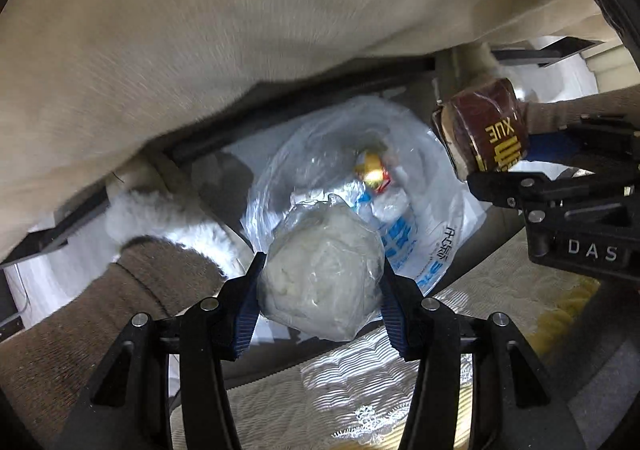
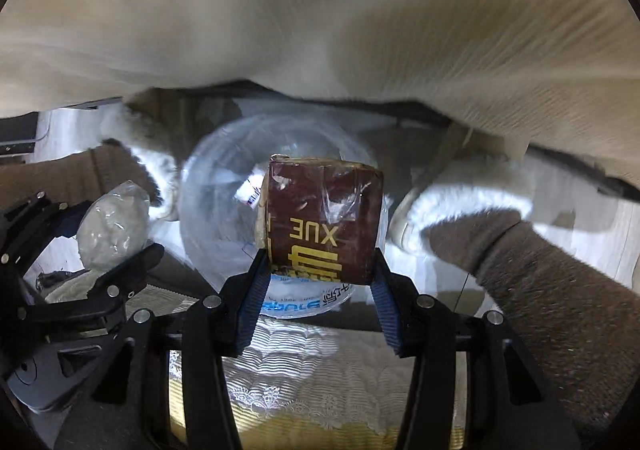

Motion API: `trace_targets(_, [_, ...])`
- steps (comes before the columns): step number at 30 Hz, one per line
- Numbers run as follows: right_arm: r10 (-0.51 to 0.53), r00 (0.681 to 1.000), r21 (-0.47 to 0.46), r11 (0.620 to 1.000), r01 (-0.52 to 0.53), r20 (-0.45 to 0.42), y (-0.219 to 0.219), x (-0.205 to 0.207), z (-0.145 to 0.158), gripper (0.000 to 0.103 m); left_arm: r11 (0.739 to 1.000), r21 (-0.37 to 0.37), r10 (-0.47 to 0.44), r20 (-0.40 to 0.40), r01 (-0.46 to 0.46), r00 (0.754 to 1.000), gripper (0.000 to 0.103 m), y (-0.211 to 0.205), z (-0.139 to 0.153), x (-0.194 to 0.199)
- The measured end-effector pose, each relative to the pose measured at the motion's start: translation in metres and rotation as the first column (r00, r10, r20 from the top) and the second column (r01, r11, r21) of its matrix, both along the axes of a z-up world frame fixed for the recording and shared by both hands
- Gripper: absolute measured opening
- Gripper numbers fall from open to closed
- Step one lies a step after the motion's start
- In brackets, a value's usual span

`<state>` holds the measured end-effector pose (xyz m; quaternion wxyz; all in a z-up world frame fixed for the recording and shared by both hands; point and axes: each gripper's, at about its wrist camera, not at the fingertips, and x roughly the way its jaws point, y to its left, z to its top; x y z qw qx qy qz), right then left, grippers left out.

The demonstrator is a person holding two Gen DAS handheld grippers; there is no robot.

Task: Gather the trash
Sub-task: 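Open both tools to drop the ball and wrapper into the bag, then raise both open tools back over the remaining trash on the bed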

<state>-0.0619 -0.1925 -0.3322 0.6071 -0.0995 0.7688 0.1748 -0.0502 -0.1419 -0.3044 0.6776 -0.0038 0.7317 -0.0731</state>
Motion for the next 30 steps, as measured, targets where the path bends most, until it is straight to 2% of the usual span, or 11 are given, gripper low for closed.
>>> trace_targets(7, [-0.024,0.998,-0.044,0.999,0.021,-0.062,-0.004,0.000,-0.031,0.050,1.000,-0.023,-0.017,-0.105,0.015,0.994,0.056,-0.002,-0.033,0.003])
trace_targets(9, [-0.026,0.997,-0.055,0.998,0.022,-0.076,-0.004,0.001,-0.036,0.053,0.999,-0.026,-0.037,-0.123,0.034,0.992,0.072,-0.003,-0.040,0.001])
trace_targets(11, [-0.031,0.997,-0.072,0.997,0.025,-0.076,-0.005,0.001,-0.040,0.075,0.998,-0.037,-0.048,-0.134,0.043,0.990,0.080,-0.005,-0.042,0.000])
trace_targets(15, [-0.043,0.996,-0.090,0.995,0.036,-0.074,-0.009,0.005,-0.039,0.079,0.997,-0.047,-0.066,-0.132,0.061,0.989,0.096,-0.007,-0.043,-0.001])
trace_targets(20, [-0.047,0.996,-0.109,0.993,0.039,-0.073,-0.014,0.004,-0.039,0.079,0.998,-0.032,-0.059,-0.112,0.056,0.992,0.097,-0.007,-0.042,-0.002])
trace_targets(30, [-0.080,0.995,-0.046,0.996,0.082,0.053,-0.019,0.000,-0.005,0.079,0.999,0.017,-0.043,-0.018,0.043,0.999,0.097,-0.004,-0.014,-0.005])
